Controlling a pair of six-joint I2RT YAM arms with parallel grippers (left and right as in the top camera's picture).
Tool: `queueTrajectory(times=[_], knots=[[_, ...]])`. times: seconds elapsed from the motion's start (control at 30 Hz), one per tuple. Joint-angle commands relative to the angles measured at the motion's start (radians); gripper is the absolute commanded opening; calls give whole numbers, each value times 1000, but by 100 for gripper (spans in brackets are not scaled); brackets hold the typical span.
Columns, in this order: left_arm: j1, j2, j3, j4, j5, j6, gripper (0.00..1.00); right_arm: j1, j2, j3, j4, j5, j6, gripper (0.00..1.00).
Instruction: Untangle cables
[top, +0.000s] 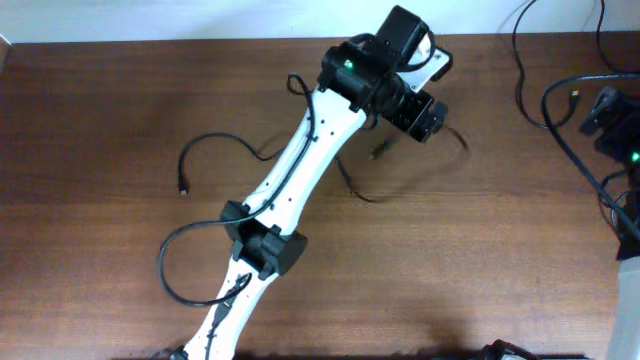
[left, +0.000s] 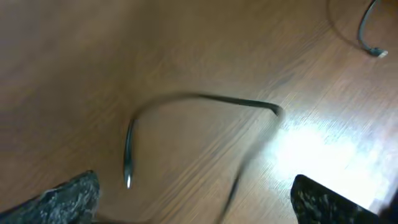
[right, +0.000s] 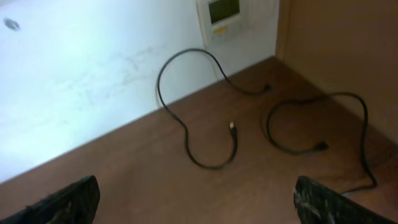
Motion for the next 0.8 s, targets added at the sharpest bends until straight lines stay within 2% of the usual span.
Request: queueTrajectory(times=[0.0, 0.17, 0.37, 0.47, 0.57, 0.77], knots=[[6, -216, 125, -16, -105, -11, 99, 6, 19, 15, -15, 13, -6, 99], [6, -487, 142, -89, -369, -11, 99, 56, 23, 15, -29, -32, -6, 99], [6, -700, 141, -206, -469, -11, 99, 325, 98, 15, -61, -32, -10, 99], [6, -748, 141, -262, -507, -11, 99, 523, 205, 15, -63, -34, -167, 99], [6, -746, 140, -287, -521, -11, 99, 634, 292, 15, -56, -61, -290, 99], [6, -739, 128, -298, -547, -11, 99, 828, 493, 15, -56, -311, -613, 99]])
